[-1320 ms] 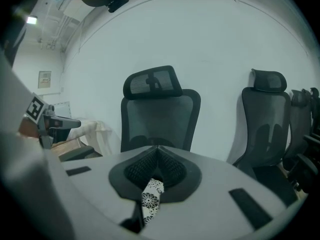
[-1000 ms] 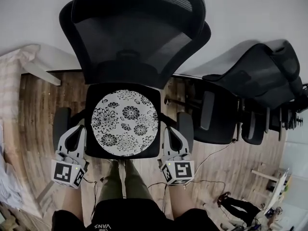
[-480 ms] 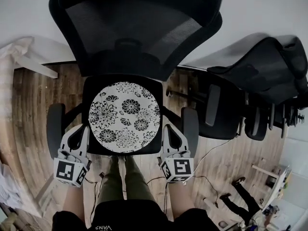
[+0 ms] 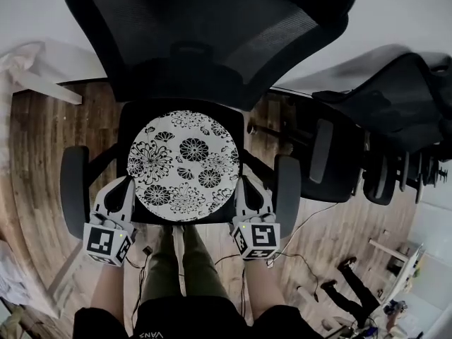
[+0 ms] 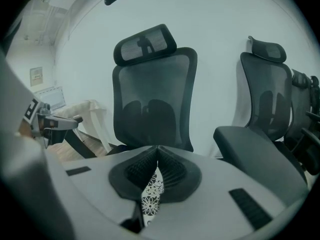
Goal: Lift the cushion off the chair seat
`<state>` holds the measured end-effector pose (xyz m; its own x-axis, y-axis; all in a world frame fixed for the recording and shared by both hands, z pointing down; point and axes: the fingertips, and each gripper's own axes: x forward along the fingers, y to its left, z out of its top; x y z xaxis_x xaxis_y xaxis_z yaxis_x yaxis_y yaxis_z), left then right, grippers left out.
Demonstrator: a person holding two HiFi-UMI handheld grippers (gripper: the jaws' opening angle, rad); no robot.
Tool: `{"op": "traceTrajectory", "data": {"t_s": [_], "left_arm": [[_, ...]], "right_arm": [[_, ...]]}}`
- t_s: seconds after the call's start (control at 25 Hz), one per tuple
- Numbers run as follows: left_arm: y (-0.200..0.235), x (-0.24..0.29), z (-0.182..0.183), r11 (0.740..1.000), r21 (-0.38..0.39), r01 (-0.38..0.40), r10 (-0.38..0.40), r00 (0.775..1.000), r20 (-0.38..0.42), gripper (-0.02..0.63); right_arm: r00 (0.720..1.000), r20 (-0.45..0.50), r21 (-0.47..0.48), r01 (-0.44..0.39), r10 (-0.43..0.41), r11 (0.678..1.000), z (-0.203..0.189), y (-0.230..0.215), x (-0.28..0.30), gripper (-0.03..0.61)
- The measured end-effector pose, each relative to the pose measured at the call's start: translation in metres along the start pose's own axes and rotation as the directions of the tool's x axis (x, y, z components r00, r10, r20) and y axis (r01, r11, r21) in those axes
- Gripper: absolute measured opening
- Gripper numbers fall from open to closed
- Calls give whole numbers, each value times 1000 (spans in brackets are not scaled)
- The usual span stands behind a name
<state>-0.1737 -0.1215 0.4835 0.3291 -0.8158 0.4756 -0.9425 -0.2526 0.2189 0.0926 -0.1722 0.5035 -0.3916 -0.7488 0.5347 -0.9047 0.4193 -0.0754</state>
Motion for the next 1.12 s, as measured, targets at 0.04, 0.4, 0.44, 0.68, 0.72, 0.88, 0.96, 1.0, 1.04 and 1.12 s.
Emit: {"op": "traceTrajectory", "data": {"t_s": [0.04,0.4,0.44,0.68,0.72,0.88,0.96,1.0,1.04,1.12], "left_arm": [[1,4,-5,1000,-4,0,0,1000,-3,12],[7,25,-45,999,-47,-3,0,999,-51,12],[9,27,-49,998,-54,-7,4,998,-56,12],[14,39,-76,996,-84,-20,12,996,-93,12],[13,41,-80,996,-85,-19,11,995,-98,12],[13,51,-93,996,-88,-17,6,993,-120,12],[14,55,-99,996,-90,-18,7,992,-125,12],[15,57,-101,996,-91,-20,8,992,-128,12],[15,59,-103,996,-91,-21,9,991,-131,12],[17,62,-108,996,-87,-26,13,990,-140,12]], "right_arm": [[1000,-10,-3,1,-1,1000,-6,0,3,17],[996,-84,-24,1,-3,1000,-50,-2,22,17],[996,-88,-25,1,-3,1000,-53,-3,23,17],[994,-110,-17,6,-7,1000,-74,-7,31,17],[994,-114,-19,5,-7,1000,-76,-8,33,18],[989,-145,-19,2,-5,1000,-94,-11,41,17],[987,-163,-24,-1,-3,1000,-104,-12,45,17],[985,-170,-24,-2,-2,1000,-108,-12,46,17],[985,-174,-21,-2,-1,1000,-112,-13,47,17],[984,-176,-12,-1,-1,1000,-116,-13,49,17]]}}
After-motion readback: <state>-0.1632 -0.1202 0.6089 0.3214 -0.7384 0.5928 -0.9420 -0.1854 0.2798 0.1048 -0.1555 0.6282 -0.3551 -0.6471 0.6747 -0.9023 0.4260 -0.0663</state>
